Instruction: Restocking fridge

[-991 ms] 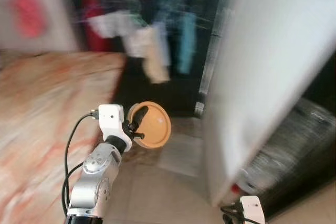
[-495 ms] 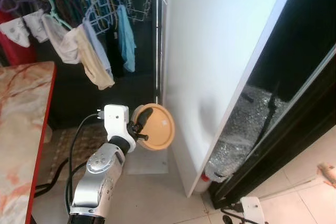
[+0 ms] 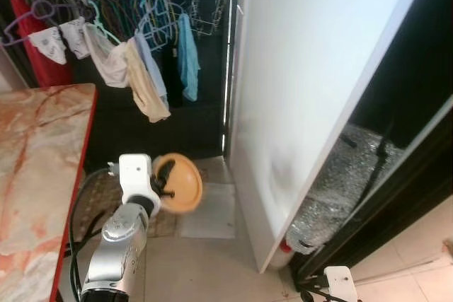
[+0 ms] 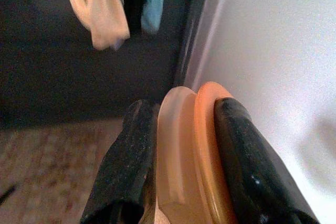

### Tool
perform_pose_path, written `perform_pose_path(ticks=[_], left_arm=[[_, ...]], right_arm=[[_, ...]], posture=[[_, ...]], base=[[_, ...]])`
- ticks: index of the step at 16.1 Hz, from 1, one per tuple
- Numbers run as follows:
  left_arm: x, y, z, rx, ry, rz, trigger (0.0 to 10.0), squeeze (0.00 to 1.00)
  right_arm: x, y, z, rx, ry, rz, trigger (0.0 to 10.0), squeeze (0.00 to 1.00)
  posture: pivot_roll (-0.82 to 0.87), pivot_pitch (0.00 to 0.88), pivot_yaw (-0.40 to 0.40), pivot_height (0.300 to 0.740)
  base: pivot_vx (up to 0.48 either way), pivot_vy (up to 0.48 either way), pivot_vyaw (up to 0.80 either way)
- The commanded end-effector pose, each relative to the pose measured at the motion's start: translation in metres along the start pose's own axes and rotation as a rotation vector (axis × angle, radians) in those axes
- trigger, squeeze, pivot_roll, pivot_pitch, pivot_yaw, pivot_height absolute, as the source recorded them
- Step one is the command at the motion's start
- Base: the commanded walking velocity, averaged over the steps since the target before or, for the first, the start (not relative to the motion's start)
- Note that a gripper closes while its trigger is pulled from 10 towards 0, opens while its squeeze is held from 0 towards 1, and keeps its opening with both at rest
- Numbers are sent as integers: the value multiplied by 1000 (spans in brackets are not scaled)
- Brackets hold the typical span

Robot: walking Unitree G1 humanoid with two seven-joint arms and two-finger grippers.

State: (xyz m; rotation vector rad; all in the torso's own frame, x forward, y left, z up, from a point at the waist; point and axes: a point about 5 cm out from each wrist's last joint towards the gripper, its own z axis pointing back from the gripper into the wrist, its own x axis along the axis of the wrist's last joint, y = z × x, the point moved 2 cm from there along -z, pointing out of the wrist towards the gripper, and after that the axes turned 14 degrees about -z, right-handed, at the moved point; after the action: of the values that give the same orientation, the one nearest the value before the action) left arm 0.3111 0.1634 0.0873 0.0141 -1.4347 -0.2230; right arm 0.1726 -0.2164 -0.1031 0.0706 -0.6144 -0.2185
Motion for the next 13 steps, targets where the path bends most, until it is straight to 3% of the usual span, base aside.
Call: perform_pose_path(ticks=[1,3,7,10,12,13], left_arm=[[-22,-7,0,-73,92,-33,10000,0],[-48,-6,-1,-76,186,-62,10000,0],[-95,7,2,-14,365,-18,10000,0],[-123,11,12,60,495,100,10000,0],[-140,13,24,138,571,232,10000,0],[-145,12,28,140,593,238,10000,0]], right_arm=[[-1,-1,1,-3,-1,-3,10000,0],[-1,-1,0,-4,-2,-5,10000,0],[-1,-1,0,-6,-3,-10,10000,0],[0,0,0,-5,-5,-10,10000,0],[0,0,0,-5,-6,-12,10000,0],[0,0,0,-7,-7,-14,10000,0]], posture=[[-63,10,-31,740],[-62,13,-30,740],[-56,17,-32,740],[-56,21,-35,740],[-63,20,-33,740],[-65,23,-34,740]], base=[[0,0,0],[0,0,0],[0,0,0],[0,0,0],[0,0,0],[0,0,0]])
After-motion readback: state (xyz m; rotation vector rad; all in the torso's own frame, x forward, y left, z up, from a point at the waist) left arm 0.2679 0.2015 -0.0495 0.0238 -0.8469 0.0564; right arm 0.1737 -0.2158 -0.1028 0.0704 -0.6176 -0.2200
